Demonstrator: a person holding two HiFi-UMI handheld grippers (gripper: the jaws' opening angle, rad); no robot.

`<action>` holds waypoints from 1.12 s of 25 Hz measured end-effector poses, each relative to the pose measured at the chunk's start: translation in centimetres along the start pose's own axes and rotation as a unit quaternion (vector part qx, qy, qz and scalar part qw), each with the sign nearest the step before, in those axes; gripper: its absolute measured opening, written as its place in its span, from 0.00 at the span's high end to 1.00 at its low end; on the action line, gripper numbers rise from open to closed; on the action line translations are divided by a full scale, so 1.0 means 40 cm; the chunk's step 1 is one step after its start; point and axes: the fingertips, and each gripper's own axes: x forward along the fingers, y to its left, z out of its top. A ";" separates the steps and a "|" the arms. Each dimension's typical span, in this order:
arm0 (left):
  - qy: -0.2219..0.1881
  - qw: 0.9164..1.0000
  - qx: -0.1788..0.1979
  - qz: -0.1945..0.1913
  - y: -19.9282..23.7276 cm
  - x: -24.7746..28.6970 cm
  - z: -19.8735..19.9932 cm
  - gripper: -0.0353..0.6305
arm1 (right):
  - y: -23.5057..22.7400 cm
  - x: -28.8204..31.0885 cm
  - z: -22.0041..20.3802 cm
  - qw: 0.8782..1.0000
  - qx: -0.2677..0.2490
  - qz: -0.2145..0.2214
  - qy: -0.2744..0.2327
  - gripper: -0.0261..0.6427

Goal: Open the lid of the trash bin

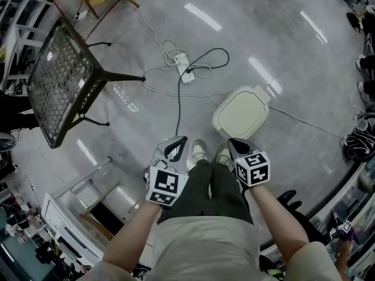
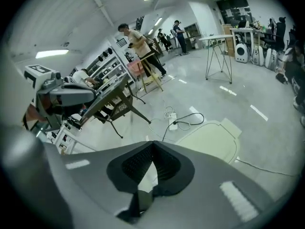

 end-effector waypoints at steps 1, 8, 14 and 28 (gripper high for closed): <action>0.006 1.000 -0.005 -0.002 0.004 0.021 -0.031 0.94 | -0.011 0.035 -0.023 1.000 0.003 -0.002 0.011 0.96; 0.053 0.997 -0.052 -0.012 0.011 0.160 -0.245 0.94 | -0.112 0.208 -0.179 0.996 0.051 -0.021 0.074 0.96; 0.072 0.994 -0.075 -0.014 0.023 0.264 -0.356 0.94 | -0.164 0.333 -0.290 0.988 0.116 -0.042 0.094 0.96; 0.086 0.991 -0.103 -0.008 0.042 0.323 -0.468 0.94 | -0.223 0.426 -0.366 0.964 0.200 -0.162 0.062 0.96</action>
